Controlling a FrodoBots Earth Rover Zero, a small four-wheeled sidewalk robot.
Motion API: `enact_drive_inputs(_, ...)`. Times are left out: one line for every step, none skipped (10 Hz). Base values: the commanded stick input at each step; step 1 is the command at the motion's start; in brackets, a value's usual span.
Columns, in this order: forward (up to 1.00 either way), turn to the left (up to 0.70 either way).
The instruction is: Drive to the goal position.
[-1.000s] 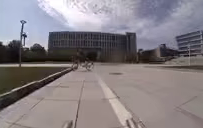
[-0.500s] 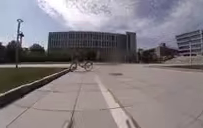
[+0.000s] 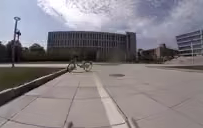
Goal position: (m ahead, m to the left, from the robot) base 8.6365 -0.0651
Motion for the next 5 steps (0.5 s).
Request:
enact_drive_inputs(0.70,0.00)
enact_drive_inputs(0.70,0.00)
enact_drive_inputs(0.70,0.00)
enact_drive_inputs(0.70,0.00)
enact_drive_inputs(0.70,0.00)
